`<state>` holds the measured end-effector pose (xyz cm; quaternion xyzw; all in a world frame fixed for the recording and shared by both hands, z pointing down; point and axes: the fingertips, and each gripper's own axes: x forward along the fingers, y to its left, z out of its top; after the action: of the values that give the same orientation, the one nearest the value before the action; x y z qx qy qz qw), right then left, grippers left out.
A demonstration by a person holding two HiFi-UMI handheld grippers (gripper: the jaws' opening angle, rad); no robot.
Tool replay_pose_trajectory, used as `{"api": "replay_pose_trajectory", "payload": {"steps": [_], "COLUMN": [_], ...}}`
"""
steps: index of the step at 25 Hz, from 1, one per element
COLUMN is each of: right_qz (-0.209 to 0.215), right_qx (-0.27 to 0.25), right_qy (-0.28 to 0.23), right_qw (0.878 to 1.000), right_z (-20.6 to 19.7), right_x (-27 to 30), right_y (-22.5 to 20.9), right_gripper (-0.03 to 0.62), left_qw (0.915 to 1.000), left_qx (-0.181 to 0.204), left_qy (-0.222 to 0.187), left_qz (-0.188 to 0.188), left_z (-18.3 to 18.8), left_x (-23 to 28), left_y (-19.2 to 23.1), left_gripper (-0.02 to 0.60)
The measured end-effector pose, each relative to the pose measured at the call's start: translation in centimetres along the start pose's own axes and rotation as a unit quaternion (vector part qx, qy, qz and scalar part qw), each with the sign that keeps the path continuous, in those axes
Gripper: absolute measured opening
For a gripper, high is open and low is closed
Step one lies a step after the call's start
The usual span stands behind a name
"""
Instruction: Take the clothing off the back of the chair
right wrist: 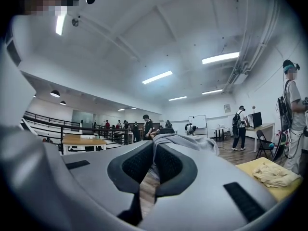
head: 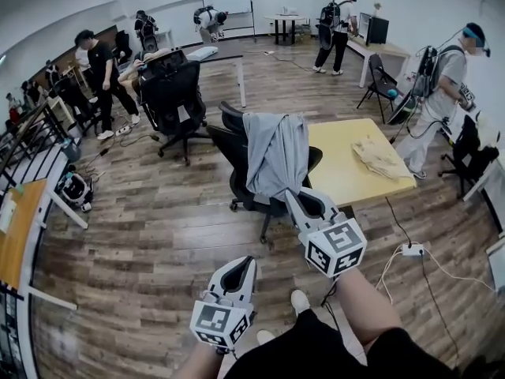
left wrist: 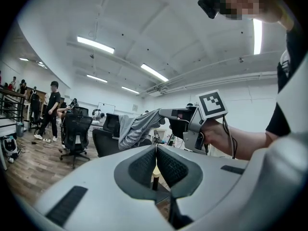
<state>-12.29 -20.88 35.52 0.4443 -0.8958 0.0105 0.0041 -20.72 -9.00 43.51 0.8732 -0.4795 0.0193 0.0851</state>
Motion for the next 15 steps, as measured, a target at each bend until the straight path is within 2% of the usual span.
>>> {"api": "replay_pose_trajectory", "payload": {"steps": [5,15], "right_qz": [0.012,0.055], "right_qx": [-0.002,-0.004], "right_qy": [-0.003,-0.006], "right_qw": [1.000,0.998], "right_z": [0.4,0.5], "right_x": [-2.9,-9.1], "right_y": [0.7,-1.3], "right_gripper": [0.021,0.021], "left_qw": [1.0000,1.0000], "left_qx": [-0.001,-0.008], "left_qy": [-0.001,0.001], "left_qz": [-0.005,0.002], "left_z": [-0.1,-0.1], "left_x": [-0.2,3.0], "left_y": [-2.0,-7.6], "left_gripper": [0.018,0.018]}}
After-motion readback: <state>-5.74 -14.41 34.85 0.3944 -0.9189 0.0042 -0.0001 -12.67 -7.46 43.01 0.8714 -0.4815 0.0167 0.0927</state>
